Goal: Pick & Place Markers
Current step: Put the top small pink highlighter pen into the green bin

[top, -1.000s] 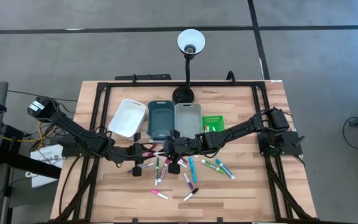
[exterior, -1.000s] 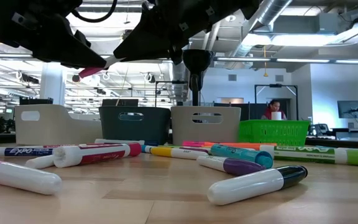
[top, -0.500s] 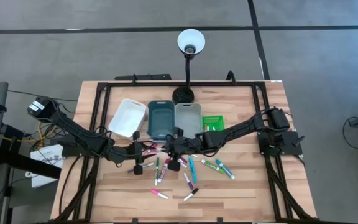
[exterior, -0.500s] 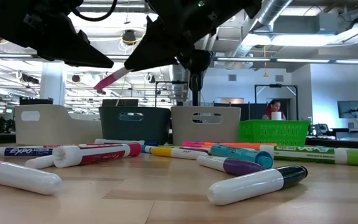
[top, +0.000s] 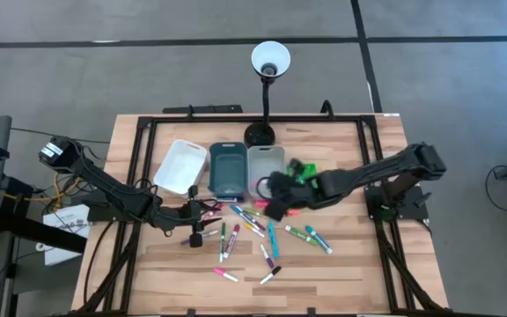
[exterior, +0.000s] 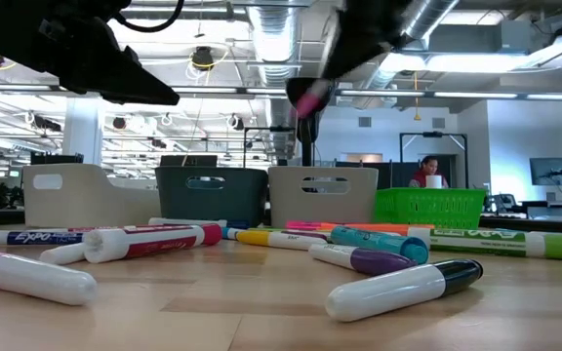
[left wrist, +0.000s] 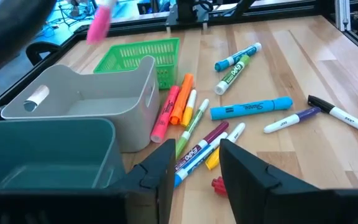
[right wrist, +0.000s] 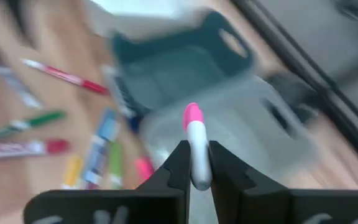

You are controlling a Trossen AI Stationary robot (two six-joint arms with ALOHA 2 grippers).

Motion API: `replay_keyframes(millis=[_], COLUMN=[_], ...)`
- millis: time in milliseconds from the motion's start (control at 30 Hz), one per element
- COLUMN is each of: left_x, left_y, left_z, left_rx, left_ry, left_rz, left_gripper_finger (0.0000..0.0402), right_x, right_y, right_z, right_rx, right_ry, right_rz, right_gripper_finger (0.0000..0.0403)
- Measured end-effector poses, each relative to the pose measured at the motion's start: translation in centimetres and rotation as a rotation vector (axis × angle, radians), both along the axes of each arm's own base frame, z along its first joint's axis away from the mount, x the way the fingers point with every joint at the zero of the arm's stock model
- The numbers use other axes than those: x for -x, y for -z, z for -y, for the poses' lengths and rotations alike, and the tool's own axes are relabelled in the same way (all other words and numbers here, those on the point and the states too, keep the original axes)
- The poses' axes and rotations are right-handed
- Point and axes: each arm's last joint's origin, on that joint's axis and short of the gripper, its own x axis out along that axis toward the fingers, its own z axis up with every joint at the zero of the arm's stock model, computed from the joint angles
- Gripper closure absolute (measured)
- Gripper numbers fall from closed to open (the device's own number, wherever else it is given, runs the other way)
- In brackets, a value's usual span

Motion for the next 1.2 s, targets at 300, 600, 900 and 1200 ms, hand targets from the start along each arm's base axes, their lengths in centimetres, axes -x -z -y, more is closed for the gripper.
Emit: replay_keyframes(millis=[300,600,900,1200], left_x=[0.0,0.0,0.0,-0.1], left_y=[0.0,0.0,0.2,0.2], left_z=[0.0,0.0,0.4,0.2], left_rx=[0.001,0.007,0.126,0.128], left_ry=[-0.001,-0.003,0.107,0.103], left_rz=[0.000,0.002,-0.036,-0.037], left_gripper_finger=[0.0281,0.0281,0.0292,0.0295], right_x=[5.2,5.2,4.1,2.7], right_y=[2.1,6.1,8.1,11.1], right_z=[1.5,1.4,2.6,4.1], right_rx=[-0.042,-0.100,-0.070,-0.051], right_ry=[0.402,0.445,0.491,0.481], right_rz=[-0.177,-0.175,-0.228,-0.352], right_gripper_finger=[0.0369,0.0370,0.0376,0.0368])
